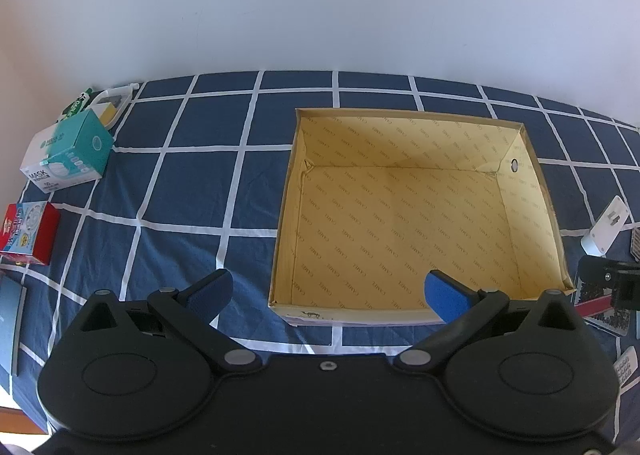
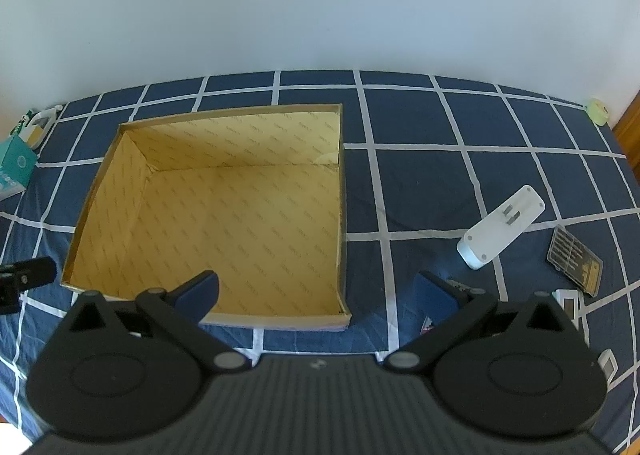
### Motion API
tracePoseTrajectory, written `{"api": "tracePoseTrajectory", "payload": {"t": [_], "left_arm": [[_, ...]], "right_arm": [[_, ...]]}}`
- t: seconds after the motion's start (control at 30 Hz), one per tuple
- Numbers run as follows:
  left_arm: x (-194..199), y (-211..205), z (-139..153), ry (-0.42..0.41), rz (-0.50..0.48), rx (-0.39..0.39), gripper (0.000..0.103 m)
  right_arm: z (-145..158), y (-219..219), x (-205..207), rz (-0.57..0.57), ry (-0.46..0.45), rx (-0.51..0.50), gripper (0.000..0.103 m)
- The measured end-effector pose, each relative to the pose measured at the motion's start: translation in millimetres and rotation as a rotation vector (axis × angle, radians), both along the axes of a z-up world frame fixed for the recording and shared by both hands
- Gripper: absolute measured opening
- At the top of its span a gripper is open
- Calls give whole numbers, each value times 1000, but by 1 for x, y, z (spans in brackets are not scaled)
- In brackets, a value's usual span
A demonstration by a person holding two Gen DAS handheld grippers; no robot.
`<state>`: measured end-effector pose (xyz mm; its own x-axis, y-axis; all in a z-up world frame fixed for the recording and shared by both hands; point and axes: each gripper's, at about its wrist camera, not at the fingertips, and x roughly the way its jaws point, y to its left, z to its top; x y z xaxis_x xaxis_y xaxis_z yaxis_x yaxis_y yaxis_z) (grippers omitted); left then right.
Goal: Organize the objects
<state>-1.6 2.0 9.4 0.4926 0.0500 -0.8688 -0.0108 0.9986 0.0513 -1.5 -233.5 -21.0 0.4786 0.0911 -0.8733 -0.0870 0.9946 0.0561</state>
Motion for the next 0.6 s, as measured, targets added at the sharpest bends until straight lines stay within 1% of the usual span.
{"api": "tracePoseTrajectory", "payload": {"t": [0.6], "left_arm": [[-2,-1,-1,-1,-2,3,103]], "right_arm": [[-2,1,-3,2,4,2,103]]}}
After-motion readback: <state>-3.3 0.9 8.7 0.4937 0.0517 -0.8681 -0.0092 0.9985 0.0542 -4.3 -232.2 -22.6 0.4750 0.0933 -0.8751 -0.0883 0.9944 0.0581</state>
